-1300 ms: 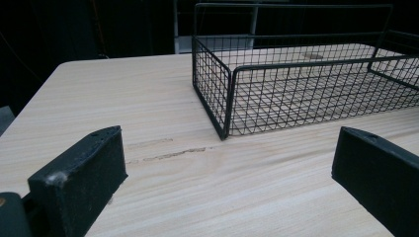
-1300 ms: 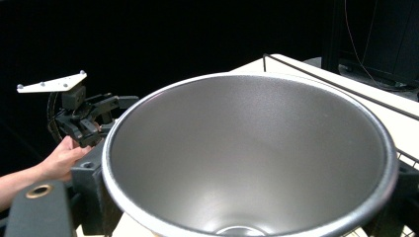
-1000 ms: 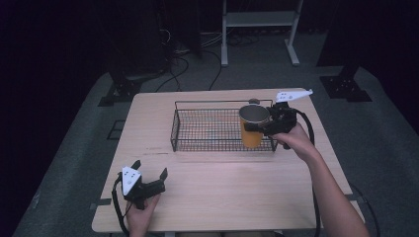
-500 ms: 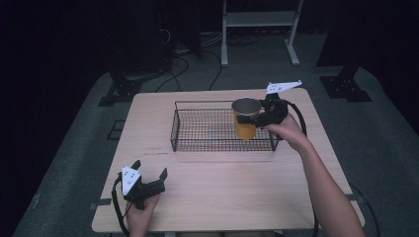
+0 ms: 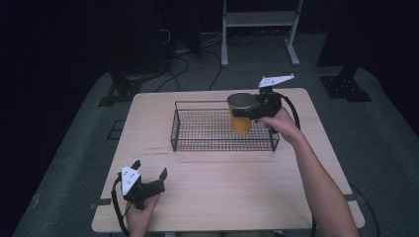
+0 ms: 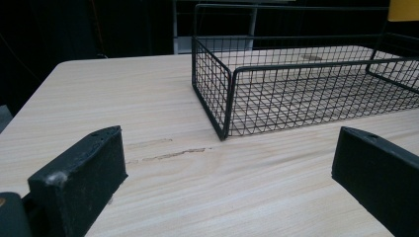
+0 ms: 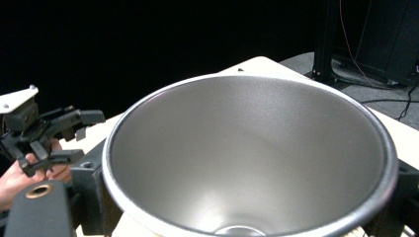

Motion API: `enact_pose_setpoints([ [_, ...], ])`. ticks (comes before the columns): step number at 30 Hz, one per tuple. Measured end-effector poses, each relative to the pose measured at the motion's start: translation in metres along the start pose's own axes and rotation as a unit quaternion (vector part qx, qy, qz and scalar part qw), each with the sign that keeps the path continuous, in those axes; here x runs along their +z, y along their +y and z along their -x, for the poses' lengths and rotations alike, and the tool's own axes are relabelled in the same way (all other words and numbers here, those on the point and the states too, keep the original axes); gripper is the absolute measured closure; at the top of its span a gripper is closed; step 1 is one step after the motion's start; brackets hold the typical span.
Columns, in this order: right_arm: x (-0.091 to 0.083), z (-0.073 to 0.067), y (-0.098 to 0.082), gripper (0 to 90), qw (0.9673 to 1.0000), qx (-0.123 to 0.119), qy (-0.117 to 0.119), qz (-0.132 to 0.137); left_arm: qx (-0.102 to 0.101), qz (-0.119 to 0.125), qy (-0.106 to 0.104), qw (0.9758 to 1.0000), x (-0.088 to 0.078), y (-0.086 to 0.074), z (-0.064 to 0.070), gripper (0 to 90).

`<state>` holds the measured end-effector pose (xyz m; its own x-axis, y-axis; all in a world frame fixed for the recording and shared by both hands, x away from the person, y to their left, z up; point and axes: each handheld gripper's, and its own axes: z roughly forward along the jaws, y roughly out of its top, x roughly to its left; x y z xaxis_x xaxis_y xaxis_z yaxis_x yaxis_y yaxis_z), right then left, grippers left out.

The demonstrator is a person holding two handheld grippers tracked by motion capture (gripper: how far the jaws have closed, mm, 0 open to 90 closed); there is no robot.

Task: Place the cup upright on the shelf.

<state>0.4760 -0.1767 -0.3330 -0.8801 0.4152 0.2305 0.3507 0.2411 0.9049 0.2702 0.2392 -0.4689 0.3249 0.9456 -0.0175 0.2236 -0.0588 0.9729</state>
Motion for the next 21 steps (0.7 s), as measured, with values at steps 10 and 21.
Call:
enact_pose_setpoints([
  [10,0.011,0.011,0.012,11.7,1.0,0.001,0.005,0.002,-0.001,0.0,-0.001,1.0,0.0,0.0,-0.001,0.0],
  [21,0.032,0.031,0.001,11.7,0.9998,0.012,0.006,-0.013,-0.002,0.0,-0.001,1.0,0.0,0.0,-0.001,0.0],
])
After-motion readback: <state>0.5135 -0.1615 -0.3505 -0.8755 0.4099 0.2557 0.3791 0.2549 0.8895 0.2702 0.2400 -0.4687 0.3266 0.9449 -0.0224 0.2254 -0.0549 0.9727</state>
